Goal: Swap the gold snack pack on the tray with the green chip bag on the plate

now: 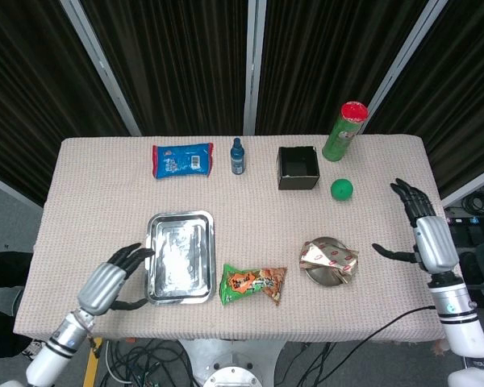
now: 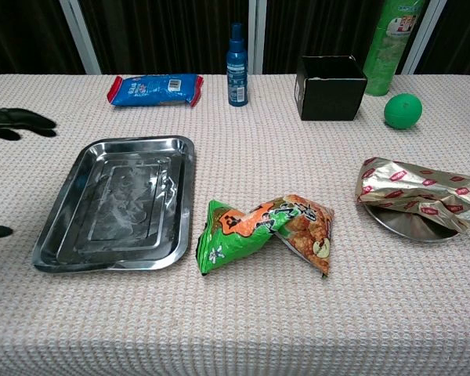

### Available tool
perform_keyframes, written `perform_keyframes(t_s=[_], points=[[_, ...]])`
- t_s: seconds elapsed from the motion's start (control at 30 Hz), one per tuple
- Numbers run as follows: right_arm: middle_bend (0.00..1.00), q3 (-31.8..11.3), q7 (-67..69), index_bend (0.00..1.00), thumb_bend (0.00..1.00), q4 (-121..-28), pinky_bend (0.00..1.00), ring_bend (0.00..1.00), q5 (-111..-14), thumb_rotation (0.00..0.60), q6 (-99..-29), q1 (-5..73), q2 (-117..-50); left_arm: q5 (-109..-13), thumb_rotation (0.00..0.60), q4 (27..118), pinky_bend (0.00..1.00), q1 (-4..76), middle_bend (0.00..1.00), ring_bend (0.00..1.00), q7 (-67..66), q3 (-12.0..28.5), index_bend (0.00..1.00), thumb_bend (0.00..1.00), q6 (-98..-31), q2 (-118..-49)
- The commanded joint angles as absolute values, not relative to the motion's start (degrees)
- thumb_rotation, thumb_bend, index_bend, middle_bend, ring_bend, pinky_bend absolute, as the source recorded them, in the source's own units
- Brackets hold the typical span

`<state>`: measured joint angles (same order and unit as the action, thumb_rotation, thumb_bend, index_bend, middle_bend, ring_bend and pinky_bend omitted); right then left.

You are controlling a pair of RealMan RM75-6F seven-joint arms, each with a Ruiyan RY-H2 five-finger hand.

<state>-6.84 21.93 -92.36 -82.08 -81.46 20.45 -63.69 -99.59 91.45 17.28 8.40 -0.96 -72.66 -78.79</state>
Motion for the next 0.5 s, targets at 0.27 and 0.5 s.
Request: perform_keyframes(t_s=[0.27,0.5], points=[[0.00,-9.9,30.4,0.00,0.00,-87.1,0.00,0.00,-77.2,0.600,-82.8,15.4,-59.0,-97.1,0.600,93.4,0.12,29.7,0.12,0.04,6.4,4.7,0.13,0.13,-60.0,-89.7],[0.00,-9.6,35.0,0.00,0.00,-83.7,0.00,0.00,-78.0,0.600,-81.7,13.9,-58.8,-94.2,0.600,87.1,0.12,35.4,0.12,0.04,5.8,6.9,0.13,0.13,-55.3,-98.3]])
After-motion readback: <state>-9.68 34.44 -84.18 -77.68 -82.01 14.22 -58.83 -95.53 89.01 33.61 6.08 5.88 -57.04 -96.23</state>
